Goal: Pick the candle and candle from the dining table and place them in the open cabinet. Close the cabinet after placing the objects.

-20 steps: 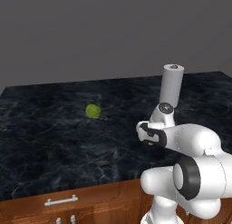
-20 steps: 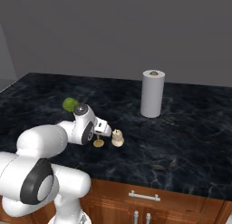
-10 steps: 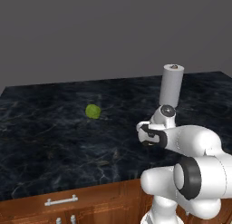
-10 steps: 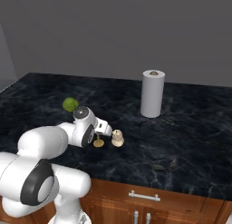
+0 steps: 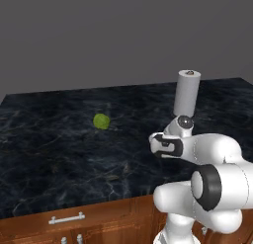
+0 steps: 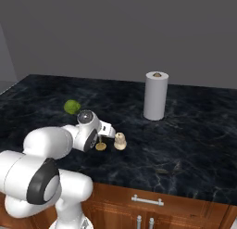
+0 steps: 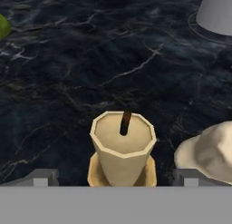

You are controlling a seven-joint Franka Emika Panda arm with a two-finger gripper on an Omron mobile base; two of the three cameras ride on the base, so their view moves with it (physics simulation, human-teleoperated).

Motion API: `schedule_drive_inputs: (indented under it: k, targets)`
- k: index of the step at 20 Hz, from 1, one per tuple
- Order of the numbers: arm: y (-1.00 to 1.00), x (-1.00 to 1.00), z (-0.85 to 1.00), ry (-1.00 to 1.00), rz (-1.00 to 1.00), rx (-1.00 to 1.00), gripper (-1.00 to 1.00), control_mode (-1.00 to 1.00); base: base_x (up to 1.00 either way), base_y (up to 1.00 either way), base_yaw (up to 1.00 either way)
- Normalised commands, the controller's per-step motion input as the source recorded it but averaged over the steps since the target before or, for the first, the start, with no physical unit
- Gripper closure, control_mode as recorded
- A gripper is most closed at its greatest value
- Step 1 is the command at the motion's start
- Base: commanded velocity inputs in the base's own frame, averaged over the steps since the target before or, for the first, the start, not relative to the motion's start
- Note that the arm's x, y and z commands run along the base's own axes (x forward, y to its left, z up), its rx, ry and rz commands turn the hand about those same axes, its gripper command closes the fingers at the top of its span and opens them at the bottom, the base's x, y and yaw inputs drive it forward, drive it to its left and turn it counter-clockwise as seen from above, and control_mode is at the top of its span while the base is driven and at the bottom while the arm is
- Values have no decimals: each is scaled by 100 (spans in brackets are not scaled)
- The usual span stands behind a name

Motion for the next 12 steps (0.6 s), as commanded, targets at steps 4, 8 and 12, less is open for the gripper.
schedule_drive_inputs:
  k: [4, 8, 12]
  targets:
    - [1, 1, -23, 0, 5, 0, 100, -100, 0, 0, 0]
    - [6, 8, -19, 0, 4, 0, 100, -100, 0, 0, 0]
    - [0, 3, -6, 0, 3, 0, 100, -100, 0, 0, 0]
